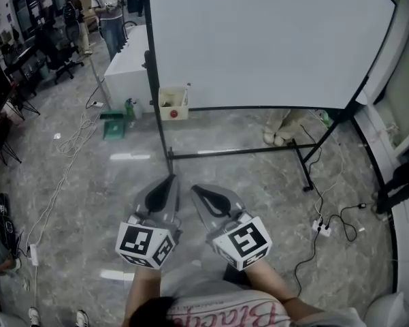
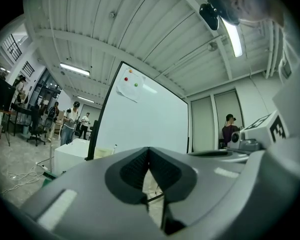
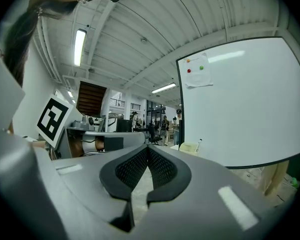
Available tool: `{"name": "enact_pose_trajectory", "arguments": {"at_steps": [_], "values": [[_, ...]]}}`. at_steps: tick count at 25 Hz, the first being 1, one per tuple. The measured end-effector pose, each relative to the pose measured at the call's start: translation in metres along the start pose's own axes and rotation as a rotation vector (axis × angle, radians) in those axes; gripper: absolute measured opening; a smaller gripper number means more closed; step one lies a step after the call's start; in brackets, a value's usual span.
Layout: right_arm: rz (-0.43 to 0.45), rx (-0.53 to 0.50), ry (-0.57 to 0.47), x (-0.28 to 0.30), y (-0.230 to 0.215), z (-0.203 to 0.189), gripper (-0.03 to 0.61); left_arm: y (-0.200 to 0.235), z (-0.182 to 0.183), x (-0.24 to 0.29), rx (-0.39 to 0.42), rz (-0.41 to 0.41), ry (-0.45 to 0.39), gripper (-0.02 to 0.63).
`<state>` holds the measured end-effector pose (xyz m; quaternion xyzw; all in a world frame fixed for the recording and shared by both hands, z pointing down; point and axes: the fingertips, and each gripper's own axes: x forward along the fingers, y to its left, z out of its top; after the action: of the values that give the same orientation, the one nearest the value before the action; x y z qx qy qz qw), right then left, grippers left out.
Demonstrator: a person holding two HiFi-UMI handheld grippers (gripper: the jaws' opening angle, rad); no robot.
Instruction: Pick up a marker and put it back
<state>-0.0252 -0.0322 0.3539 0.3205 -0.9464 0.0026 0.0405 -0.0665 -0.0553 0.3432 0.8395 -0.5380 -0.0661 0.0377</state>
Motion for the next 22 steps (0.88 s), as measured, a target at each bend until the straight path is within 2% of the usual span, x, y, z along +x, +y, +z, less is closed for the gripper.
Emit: {"name": "enact_pose_trajectory", "arguments": {"at_steps": [10,17,22], "values": [[-0.031,0.032,0.013,0.049,-0.057,-0.012,0.002,0.036,-0.015,0.055,-0.015,-0.003,0.025,0.0],[-0.051,0.047,0.008,0.101,-0.115,-0.009,0.002,0.075,-0.011,0.113,-0.011,0.008,0.017,0.0],[-0.031,0.038,0.015,0.139,-0.153,-0.004,0.002,0.104,-0.006,0.155,-0.013,0.031,0.005,0.0]]}}
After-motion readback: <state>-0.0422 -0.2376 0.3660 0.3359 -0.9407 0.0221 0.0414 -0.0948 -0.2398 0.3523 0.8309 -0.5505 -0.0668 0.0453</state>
